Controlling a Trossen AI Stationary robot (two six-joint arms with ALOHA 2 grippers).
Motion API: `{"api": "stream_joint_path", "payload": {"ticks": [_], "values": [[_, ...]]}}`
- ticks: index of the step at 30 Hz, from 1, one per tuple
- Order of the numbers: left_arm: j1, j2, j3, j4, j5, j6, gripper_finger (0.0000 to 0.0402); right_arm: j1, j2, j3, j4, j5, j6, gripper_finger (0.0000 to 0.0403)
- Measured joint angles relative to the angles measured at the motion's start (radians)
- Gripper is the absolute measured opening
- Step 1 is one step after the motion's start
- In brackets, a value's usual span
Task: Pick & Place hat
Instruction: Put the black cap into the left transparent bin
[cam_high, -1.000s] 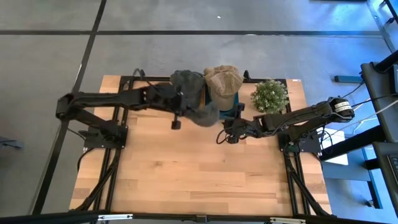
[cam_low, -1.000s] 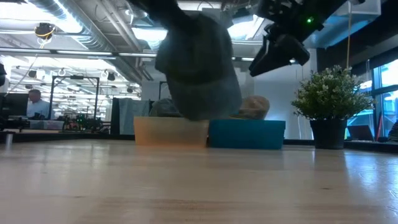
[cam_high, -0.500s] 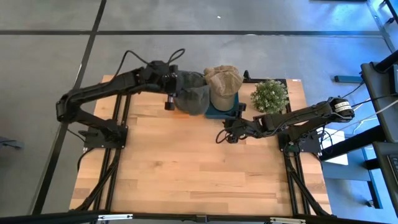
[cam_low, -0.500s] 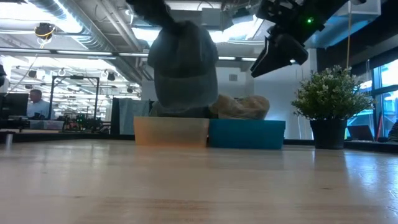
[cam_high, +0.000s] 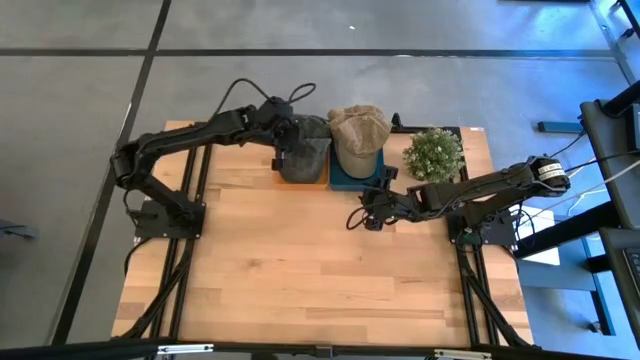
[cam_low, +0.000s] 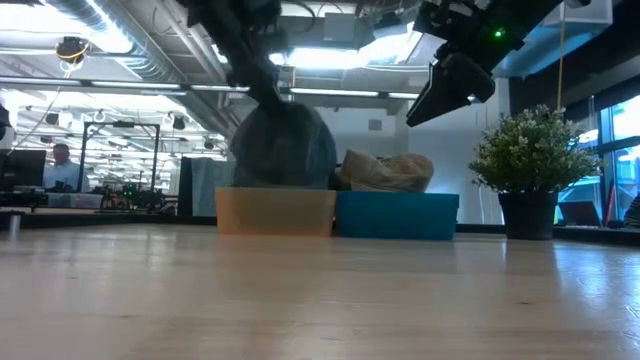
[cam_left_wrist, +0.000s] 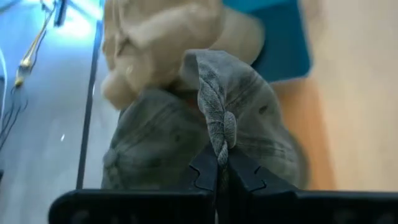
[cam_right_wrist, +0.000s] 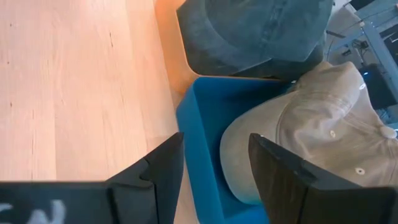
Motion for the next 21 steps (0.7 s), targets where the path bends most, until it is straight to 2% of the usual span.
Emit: {"api": "stream_joint_path", "payload": {"ticks": [10, 16, 21], "values": [[0.021, 0.133, 0.0, 0.069, -0.175, -0.079, 0.0017, 0.0, 0.0, 0.0, -0.002, -0.001, 0.0, 0.0181], [0.021, 0.206, 0.0, 0.077, -0.239, -0.018, 0.0016, 0.0, 0.0, 0.0, -0.003, -0.002, 0.001, 0.0181], [0.018, 0.242, 0.0, 0.111, -0.332, -0.007, 0.0027, 0.0, 0.0, 0.0, -0.005, -0.002, 0.001, 0.0181]]}}
